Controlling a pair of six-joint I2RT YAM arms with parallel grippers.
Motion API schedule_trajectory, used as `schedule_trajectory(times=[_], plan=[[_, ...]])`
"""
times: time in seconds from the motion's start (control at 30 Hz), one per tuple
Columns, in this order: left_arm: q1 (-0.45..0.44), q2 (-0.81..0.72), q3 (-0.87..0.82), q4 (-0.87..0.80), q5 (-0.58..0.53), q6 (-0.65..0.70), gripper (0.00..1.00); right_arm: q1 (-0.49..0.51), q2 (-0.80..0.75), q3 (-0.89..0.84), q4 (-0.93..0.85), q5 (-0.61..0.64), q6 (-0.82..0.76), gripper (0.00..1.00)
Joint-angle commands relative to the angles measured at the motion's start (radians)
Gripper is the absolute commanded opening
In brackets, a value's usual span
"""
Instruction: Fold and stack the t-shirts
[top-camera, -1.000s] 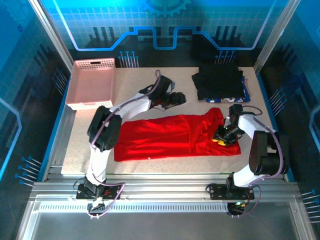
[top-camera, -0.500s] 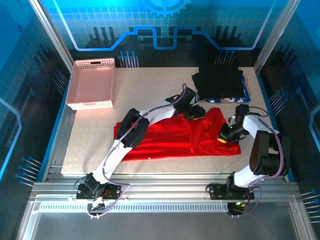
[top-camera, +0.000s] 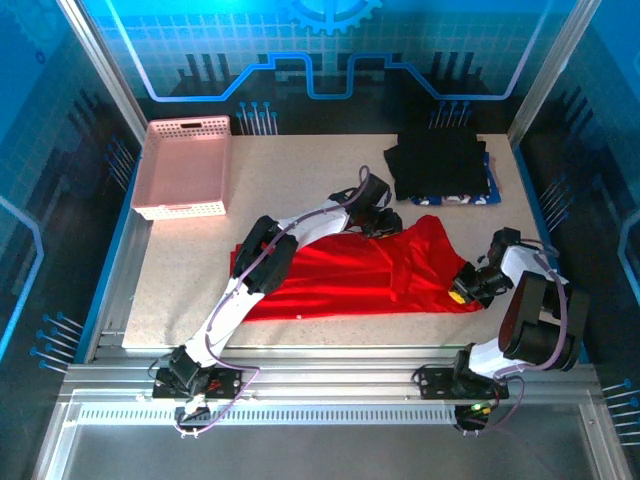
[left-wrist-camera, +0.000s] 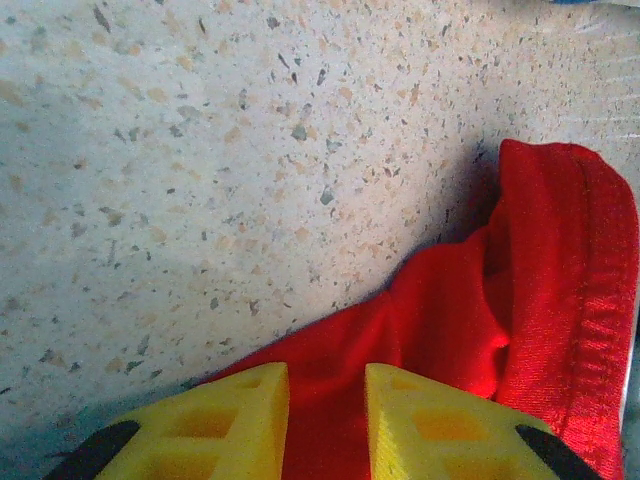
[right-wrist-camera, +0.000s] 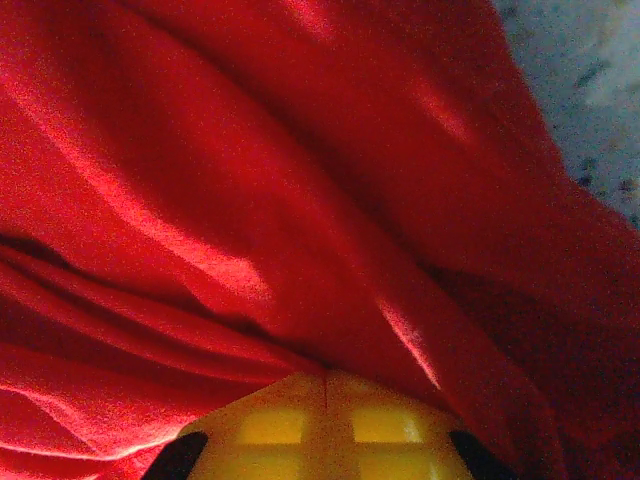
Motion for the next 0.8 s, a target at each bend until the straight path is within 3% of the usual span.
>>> schedule_trajectory(times=[0.0,0.1,0.2,0.33,0.4,0.77], plan=[[0.008,-0.013,-0.03,-0.072,-0.044,0.019,0.29,-0.035,-0.007,0.011,-0.013,0.01,0.045,0.13],[0.006,-0.029,-0.051,-0.006,0.003,0.005,0.31,-0.01,-0.05,0.061,0.022,-0.052,0.03,0.36],[0.004,-0.04,-0.055,0.023,0.027,0.003,0.32,0.052,-0.08,0.153,0.029,-0.06,-0.019,0.47],[0.005,-0.058,-0.073,0.032,0.033,0.02,0.33,0.177,-0.008,0.276,0.077,-0.135,-0.137,0.49],[0.006,-0.066,-0.081,0.03,0.032,0.025,0.33,0.244,0.045,0.347,0.067,-0.092,-0.178,0.49],[0.015,-0.116,-0.148,0.053,0.03,0.016,0.33,0.308,0.302,0.467,0.152,-0.074,-0.204,0.46]])
